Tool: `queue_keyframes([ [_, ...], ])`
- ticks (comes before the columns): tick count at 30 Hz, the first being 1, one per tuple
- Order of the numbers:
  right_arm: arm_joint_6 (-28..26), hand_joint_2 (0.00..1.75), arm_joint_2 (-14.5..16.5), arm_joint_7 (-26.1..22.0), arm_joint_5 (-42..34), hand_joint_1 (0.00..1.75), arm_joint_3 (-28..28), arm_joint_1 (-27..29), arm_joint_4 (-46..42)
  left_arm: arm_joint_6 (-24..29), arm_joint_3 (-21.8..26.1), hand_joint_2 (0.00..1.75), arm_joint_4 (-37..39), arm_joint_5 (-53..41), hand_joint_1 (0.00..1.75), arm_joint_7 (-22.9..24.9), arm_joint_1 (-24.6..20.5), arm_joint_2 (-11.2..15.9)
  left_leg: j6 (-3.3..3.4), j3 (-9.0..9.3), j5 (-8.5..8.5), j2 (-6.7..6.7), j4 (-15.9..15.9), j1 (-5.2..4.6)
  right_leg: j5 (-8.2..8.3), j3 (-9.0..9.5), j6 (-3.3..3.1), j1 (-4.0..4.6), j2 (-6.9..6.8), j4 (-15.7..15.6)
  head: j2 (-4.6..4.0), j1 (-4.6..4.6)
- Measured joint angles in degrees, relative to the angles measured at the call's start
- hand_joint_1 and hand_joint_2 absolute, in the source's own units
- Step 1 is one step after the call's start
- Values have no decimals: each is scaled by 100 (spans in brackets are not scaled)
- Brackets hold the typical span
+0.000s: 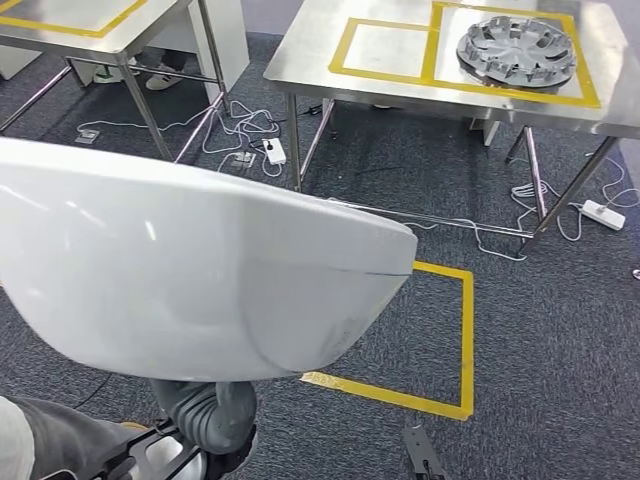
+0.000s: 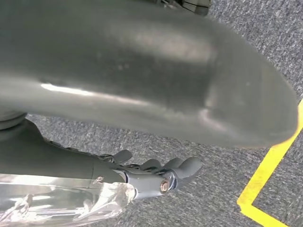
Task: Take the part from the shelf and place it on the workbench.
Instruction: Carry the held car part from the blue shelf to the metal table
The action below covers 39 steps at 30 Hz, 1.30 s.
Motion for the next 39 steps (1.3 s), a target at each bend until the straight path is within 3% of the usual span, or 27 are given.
queue_keyframes([
  [3, 2, 0, -1, -1, -1, 0, 1, 13, 0, -20, 29, 175, 2, -49, 175, 0, 6, -14, -97, 1, 26, 1, -41, -13, 28, 23, -117, 7, 18, -103, 0, -3],
  [5, 5, 0, 0, 1, 2, 0, 2, 11, 0, -39, 35, 175, 3, -62, 175, 0, 5, -16, -160, -53, -81, 4, 79, -9, 54, 33, -189, -14, 21, -141, 0, -21],
  [9, -1, 0, 1, 2, -1, 0, 2, 6, 0, -148, 62, 175, 45, -104, 175, 0, 31, -14, -235, -637, -643, 4, 1258, -1, 66, 33, -248, -29, 17, -167, 0, -51],
  [10, -1, 0, 1, 2, -1, 0, 2, 9, 0, -148, 71, 175, 61, -121, 175, 0, 40, -12, -235, -711, -633, 4, 1390, -1, 64, 33, -251, -29, 20, -167, 0, -51],
  [11, -1, 0, 1, 4, 0, 0, 2, 9, 0, -123, 76, 175, 75, -141, 175, 0, 41, -10, -227, -690, -522, 4, 1330, -1, 53, 35, -250, -29, 28, -167, 0, -52],
  [13, 3, 0, 1, 7, 3, 0, 3, 7, -1, -34, 74, 175, 93, -177, 175, 0, 29, -7, -186, -384, -156, 6, 740, -1, 10, 58, -237, -31, 48, -170, 0, -54],
  [14, 5, 0, 1, 9, 4, 0, 4, 5, -1, 11, 70, 175, 98, -189, 175, 0, 15, -5, -157, -190, -61, 6, 369, -6, -26, 70, -214, -20, 56, -165, 0, -57],
  [16, 9, 0, 1, 13, 5, 0, 7, 2, -3, 80, 54, 175, 103, -203, 175, 0, -9, -1, -91, 61, -63, 4, -96, -15, -79, 126, -140, -1, 56, -213, 0, -60],
  [19, 12, 0, 1, 15, 5, 0, 24, -3, -7, 131, 25, 175, 112, -214, 175, 0, -31, 10, 26, 223, -126, -13, -238, -6, -51, 256, -20, -3, 44, -238, 0, -51],
  [20, 12, 0, 1, 15, 5, 0, 32, -8, -9, 143, 17, 175, 116, -212, 175, 0, -36, 13, 63, 297, -143, -14, -245, 0, -67, 222, 7, -6, 36, -121, 0, -36],
  [22, 11, 0, 1, 14, 4, 0, 42, -9, -13, 168, 0, 175, 123, -202, 175, 0, -42, 21, 108, 435, -211, -5, -247, 5, -201, -74, 36, -7, 20, 412, -1, -9],
  [24, 11, 0, 1, 15, 3, 0, 44, 21, -13, 187, -22, 175, 134, -187, 175, 0, -43, 30, 125, 571, -334, -2, -247, 5, -424, -580, 50, -7, 18, 1077, -1, 14],
  [26, 11, 0, 1, 16, 3, 0, 44, 60, -13, 197, -38, 175, 144, -180, 175, 0, -42, 33, 117, 759, -494, -11, -247, 10, -597, -903, 48, -9, 14, 1220, -1, 26],
  [27, 11, 0, 1, 16, 3, 0, 44, 74, -13, 199, -42, 175, 149, -179, 175, 0, -42, 33, 104, 878, -592, -16, -247, 15, -562, -946, 48, -11, 9, 1025, -1, 30],
  [28, 11, 0, 1, 16, 3, 0, 44, 88, -13, 200, -46, 175, 154, -178, 175, 0, -42, 35, 85, 993, -698, -18, -249, 20, -355, -933, 53, -13, -4, 713, -1, 32],
  [29, 11, 0, 1, 16, 3, 0, 44, 106, -9, 201, -49, 175, 161, -178, 175, 0, -41, 38, 60, 1114, -812, -22, -242, 17, 43, -899, 49, -12, -35, 366, -1, 42],
  [31, 14, 0, 1, 20, 3, 0, 44, 129, -3, 204, -58, 175, 174, -176, 175, 1, -40, 48, -11, 1306, -993, -30, -285, 8, 681, -810, -27, 12, -83, -15, -1, 40],
  [32, 13, 0, 1, 19, 3, 0, 45, 118, -4, 204, -63, 175, 179, -175, 175, 1, -46, 49, -51, 1383, -1023, -32, -315, 6, 810, -776, -87, 29, -93, -55, -2, 41],
  [33, 13, 0, 0, 18, 3, 0, 45, 90, -8, 204, -67, 175, 181, -172, 175, 2, -56, 48, -95, 1396, -980, -33, -301, 9, 752, -736, -146, 38, -82, -40, -1, 35],
  [35, 7, 0, -1, 13, 2, 0, 46, 34, -16, 204, -70, 175, 185, -165, 175, 1, -75, 48, -180, 1152, -690, -22, 142, 13, 683, -625, -223, 14, -57, -121, 0, 33],
  [36, 8, 0, -2, 12, 2, 0, 46, 21, -17, 210, -70, 175, 188, -164, 175, 1, -79, 55, -218, 888, -568, -19, 523, 12, 648, -536, -250, -3, -49, -187, 1, 27],
  [37, 9, 0, -2, 12, 1, 0, 46, 20, -17, 221, -70, 175, 191, -166, 175, 1, -80, 64, -248, 604, -556, -15, 884, 14, 605, -434, -270, -14, -44, -253, 0, 22],
  [38, 11, 0, -2, 13, 1, 0, 46, 32, -17, 237, -69, 175, 192, -169, 175, 1, -81, 74, -270, 349, -701, -14, 1136, 15, 555, -329, -284, -17, -41, -309, 0, 19],
  [39, 14, 0, -2, 14, 1, 0, 46, 50, -16, 253, -69, 175, 193, -172, 175, 2, -82, 83, -282, 147, -958, -14, 1263, 19, 501, -226, -290, -22, -31, -350, 0, 18],
])
